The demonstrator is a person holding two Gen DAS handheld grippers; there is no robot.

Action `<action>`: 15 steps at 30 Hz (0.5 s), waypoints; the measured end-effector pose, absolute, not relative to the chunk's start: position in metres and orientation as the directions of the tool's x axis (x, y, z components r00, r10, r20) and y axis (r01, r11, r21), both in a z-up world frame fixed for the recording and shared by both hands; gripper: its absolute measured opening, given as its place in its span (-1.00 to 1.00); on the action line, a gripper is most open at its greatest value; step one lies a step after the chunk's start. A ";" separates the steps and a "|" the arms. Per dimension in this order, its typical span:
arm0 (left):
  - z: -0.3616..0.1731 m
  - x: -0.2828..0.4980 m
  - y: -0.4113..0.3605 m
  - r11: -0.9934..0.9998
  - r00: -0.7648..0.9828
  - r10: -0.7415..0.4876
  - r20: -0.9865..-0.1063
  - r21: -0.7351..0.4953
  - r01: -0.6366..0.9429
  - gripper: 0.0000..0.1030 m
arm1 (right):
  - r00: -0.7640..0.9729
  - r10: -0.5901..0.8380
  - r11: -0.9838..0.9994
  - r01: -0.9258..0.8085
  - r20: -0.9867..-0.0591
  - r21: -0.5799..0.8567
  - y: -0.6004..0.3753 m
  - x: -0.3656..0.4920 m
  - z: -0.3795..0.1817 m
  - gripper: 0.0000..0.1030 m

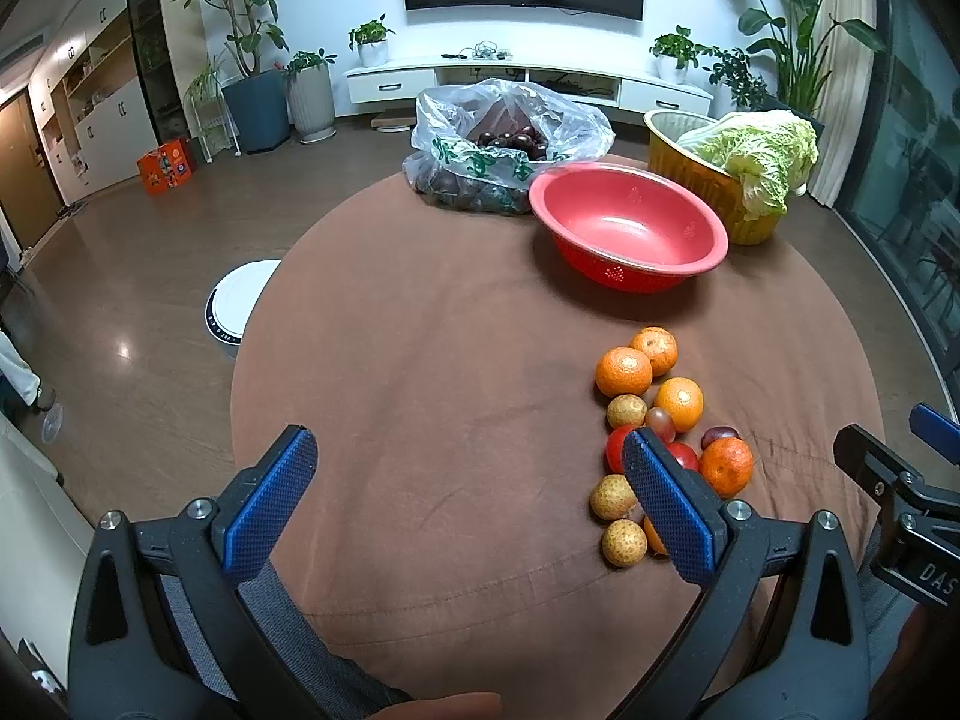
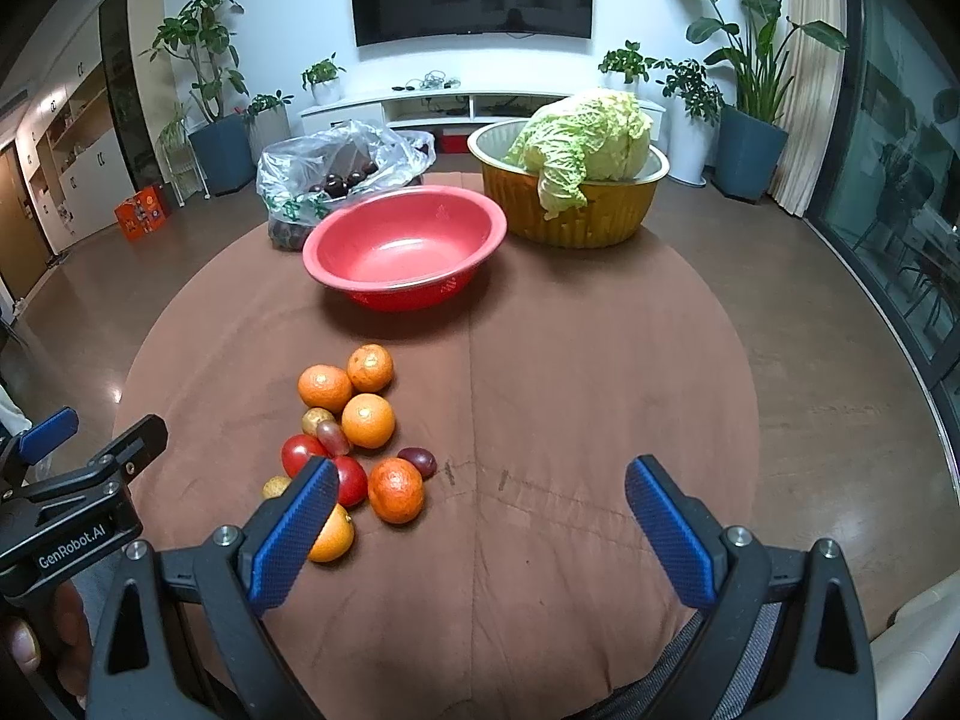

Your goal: Organize fruits

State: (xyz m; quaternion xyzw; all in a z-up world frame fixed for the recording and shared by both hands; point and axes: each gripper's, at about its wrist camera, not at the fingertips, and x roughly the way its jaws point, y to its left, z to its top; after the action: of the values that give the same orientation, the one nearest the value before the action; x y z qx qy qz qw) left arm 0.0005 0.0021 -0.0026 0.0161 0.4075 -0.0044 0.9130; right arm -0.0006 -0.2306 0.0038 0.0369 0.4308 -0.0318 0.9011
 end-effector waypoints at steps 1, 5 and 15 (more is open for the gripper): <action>-0.003 0.001 0.002 0.999 0.668 0.005 -0.744 0.026 0.022 1.00 | 0.626 -0.025 0.995 0.089 -0.779 0.039 -0.231 -0.001 0.003 0.91; -0.003 0.000 0.002 0.999 0.670 0.003 -0.743 0.025 0.024 1.00 | 0.624 -0.025 0.995 0.088 -0.781 0.038 -0.230 0.000 0.002 0.91; -0.001 -0.002 0.001 0.999 0.672 0.000 -0.740 0.025 0.027 1.00 | 0.624 -0.025 0.995 0.088 -0.781 0.039 -0.230 -0.001 0.002 0.91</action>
State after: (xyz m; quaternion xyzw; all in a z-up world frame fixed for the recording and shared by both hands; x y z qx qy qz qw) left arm -0.0023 0.0005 -0.0014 0.0168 0.4048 -0.0074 0.9142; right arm -0.0006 -0.2296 0.0020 0.0365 0.4327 -0.0312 0.9002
